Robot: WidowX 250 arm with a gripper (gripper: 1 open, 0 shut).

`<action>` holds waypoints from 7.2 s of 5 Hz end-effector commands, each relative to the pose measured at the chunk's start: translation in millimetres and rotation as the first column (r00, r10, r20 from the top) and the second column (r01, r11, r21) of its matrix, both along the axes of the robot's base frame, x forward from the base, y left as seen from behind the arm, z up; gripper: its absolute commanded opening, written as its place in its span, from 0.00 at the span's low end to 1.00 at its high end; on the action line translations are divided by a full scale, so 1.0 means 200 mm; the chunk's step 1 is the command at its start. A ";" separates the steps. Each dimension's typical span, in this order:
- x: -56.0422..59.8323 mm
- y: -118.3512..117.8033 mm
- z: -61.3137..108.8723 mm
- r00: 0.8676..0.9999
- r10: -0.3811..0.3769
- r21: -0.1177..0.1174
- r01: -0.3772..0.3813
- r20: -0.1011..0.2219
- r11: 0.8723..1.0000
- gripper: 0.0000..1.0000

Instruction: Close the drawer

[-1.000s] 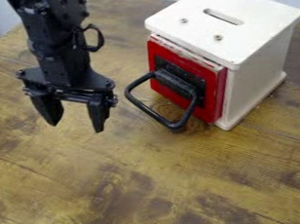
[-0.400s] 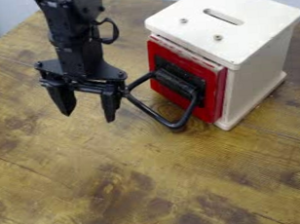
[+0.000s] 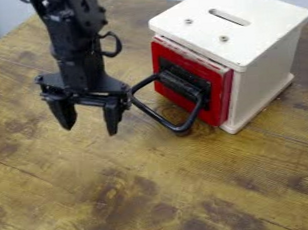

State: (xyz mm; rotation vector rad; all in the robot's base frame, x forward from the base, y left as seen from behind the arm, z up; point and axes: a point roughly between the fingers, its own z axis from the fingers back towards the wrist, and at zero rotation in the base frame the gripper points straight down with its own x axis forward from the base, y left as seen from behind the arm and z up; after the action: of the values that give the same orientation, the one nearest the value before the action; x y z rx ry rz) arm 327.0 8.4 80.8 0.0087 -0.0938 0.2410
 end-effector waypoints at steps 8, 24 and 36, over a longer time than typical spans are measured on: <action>0.01 -0.06 0.19 0.995 -0.055 0.000 0.055 0.083 0.998 1.00; 0.30 -0.19 -0.01 0.994 -0.068 -0.001 0.069 0.089 0.998 1.00; 0.44 -0.29 0.32 0.931 -0.274 0.030 0.275 0.240 0.961 1.00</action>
State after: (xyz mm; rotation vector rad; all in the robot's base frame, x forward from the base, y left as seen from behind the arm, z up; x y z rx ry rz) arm 405.7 -54.9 105.8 -0.0356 -0.2385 -0.0532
